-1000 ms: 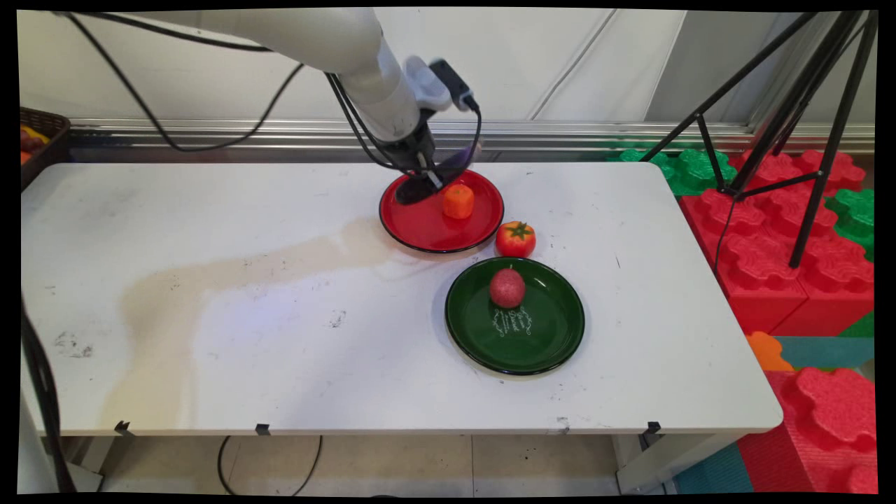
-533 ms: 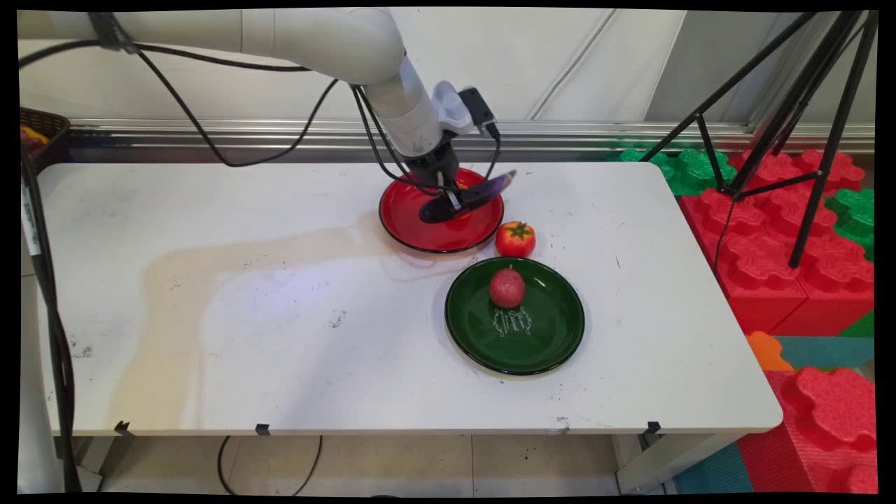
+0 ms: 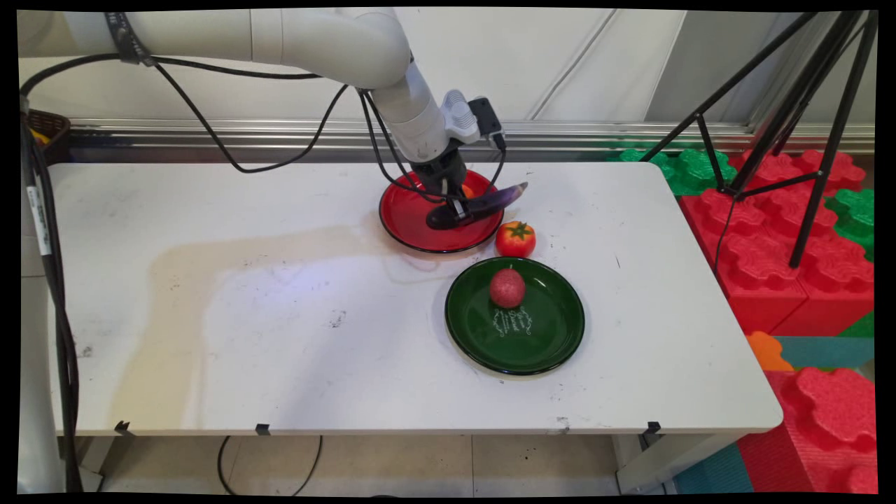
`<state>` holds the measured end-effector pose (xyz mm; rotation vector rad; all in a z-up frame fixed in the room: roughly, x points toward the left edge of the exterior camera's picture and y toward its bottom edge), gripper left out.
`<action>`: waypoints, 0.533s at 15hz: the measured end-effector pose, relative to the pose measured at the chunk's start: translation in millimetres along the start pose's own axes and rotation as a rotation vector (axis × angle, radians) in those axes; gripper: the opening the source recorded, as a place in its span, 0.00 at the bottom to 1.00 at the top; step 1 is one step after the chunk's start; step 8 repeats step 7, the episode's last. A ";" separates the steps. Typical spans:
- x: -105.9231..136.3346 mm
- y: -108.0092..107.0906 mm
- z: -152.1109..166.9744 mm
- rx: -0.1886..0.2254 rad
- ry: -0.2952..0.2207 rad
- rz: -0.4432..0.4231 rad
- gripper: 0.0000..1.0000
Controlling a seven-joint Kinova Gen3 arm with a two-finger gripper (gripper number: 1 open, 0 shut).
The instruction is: Place the picked object on the red plate
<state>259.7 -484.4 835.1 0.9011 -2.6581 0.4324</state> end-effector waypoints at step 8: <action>-5.1 -6.3 3.3 0.013 -0.012 0.033 1.00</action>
